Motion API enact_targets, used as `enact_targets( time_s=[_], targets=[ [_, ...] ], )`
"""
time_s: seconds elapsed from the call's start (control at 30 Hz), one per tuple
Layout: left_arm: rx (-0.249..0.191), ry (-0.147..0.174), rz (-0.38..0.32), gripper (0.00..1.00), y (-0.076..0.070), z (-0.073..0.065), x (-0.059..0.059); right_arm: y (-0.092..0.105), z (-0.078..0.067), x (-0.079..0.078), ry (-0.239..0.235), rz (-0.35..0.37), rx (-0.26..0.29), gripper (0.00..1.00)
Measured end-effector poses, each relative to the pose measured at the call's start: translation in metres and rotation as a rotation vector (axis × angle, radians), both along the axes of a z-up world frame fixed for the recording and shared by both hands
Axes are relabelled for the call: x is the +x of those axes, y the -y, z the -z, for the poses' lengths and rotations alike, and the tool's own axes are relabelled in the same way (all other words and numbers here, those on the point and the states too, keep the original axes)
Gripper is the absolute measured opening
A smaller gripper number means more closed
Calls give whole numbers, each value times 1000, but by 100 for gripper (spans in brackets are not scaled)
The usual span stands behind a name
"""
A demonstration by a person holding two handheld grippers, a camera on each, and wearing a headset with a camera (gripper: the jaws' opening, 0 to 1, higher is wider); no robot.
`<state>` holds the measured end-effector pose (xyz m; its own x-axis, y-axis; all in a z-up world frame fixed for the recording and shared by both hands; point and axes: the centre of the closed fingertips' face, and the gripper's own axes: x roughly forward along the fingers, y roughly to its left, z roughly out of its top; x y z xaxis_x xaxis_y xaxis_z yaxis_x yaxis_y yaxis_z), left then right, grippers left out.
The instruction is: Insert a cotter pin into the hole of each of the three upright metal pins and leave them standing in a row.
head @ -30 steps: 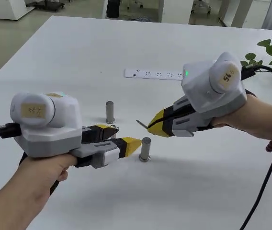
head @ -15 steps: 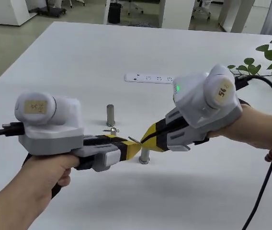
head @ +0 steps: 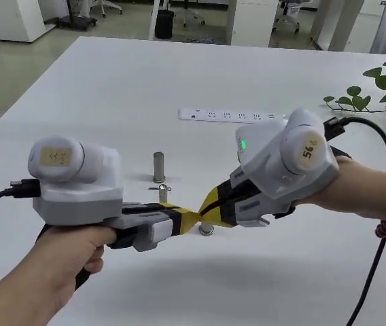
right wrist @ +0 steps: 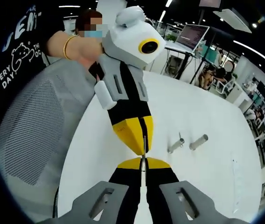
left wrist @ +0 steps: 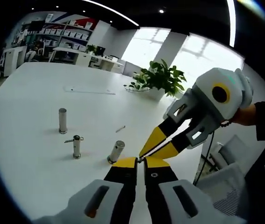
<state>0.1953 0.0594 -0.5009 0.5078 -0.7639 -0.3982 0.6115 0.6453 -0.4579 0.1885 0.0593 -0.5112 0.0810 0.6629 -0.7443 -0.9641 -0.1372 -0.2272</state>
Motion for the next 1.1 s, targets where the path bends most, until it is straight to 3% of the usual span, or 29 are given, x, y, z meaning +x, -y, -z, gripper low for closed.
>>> enact_targets(
  time_s=[0.27,0.37,0.47,0.6,0.7,0.8,0.97,1.0,1.1],
  targets=[
    [4,23,18,0,2,0,-3,1,1,-2,5,3,1,0],
    [17,51,34,0,3,-2,-4,1,0,-3,-16,29,14,0],
    [12,53,33,0,2,-2,-4,3,0,-3,-24,44,17,0],
    [26,89,52,0,2,-5,-4,6,1,-1,-44,87,42,0],
    [29,94,61,0,2,-4,-5,8,2,-1,-69,115,58,0],
    [45,113,80,0,3,-2,-7,10,3,-1,-124,160,80,4],
    [71,137,107,0,2,1,-9,12,4,-7,-295,269,144,6],
    [73,142,111,0,2,1,-9,12,4,-7,-305,275,151,6],
    [87,170,130,0,1,2,-12,14,4,-11,-395,322,191,9]
  ],
)
